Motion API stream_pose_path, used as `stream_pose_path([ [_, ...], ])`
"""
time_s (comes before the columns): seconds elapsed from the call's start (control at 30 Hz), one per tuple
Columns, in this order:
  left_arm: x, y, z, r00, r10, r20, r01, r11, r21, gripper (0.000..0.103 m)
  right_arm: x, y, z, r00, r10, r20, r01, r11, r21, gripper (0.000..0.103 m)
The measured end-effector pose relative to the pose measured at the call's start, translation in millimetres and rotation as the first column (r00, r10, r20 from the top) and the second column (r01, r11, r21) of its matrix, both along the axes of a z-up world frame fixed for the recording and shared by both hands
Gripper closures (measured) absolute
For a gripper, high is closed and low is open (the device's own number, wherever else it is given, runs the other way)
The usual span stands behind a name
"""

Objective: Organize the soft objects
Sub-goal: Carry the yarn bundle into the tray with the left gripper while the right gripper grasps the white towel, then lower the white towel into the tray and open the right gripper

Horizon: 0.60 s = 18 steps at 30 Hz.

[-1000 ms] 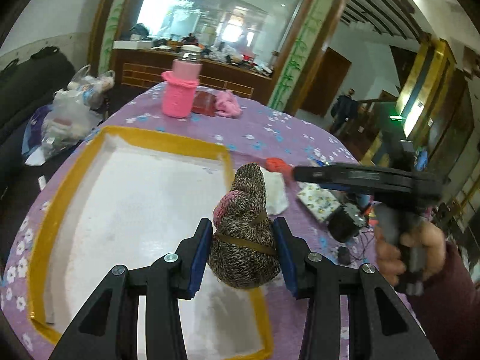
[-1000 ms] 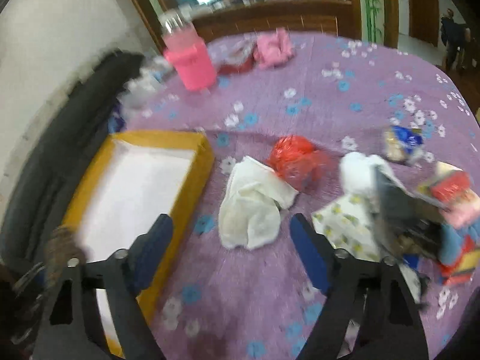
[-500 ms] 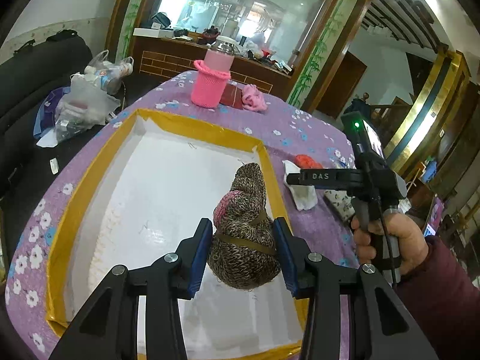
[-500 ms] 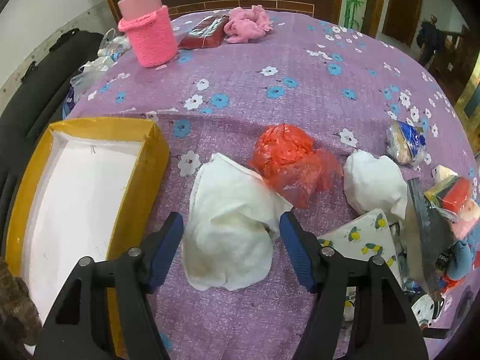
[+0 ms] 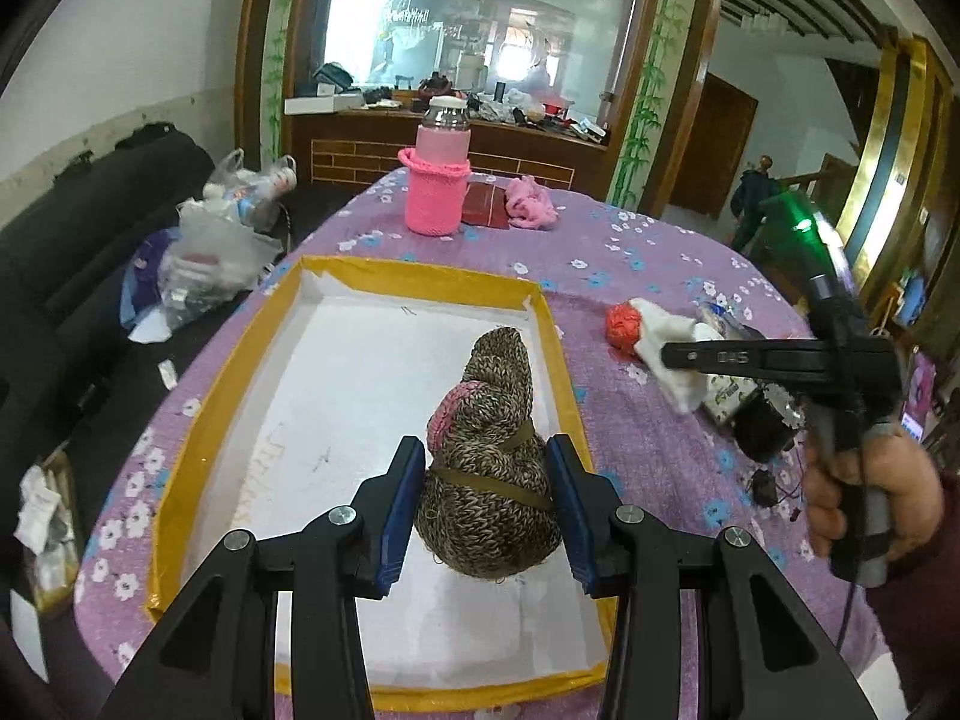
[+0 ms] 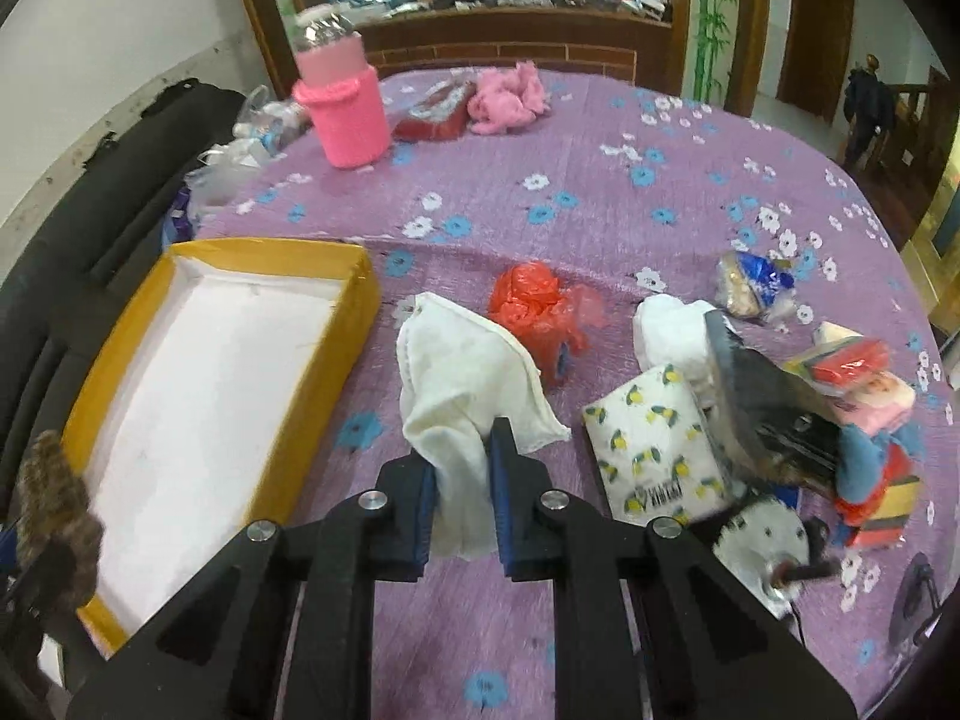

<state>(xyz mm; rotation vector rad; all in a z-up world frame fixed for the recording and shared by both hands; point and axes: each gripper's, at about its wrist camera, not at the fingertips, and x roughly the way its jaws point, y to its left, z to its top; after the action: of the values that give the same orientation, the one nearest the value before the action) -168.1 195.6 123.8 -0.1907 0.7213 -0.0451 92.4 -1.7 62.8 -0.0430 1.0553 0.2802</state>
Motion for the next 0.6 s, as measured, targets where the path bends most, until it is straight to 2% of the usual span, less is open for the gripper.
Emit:
stream_pose_path([
  [0.27, -19, -31, 17, 0.999, 0.019, 0.040, -0.024, 0.991, 0.135, 0.062, -28, 14, 33, 0.996, 0.062, 0.066, -0.064, 0.997, 0.034, 0.089],
  [0.33, -23, -36, 20, 0.998, 0.022, 0.052, -0.030, 0.987, 0.159, 0.068, -31, 20, 36, 0.994, 0.075, 0.075, -0.078, 0.996, 0.037, 0.089],
  [0.6, -24, -36, 21, 0.997, 0.020, 0.076, -0.035, 0.979, 0.200, 0.070, -28, 42, 38, 0.991, 0.114, 0.071, -0.118, 0.991, 0.062, 0.089],
])
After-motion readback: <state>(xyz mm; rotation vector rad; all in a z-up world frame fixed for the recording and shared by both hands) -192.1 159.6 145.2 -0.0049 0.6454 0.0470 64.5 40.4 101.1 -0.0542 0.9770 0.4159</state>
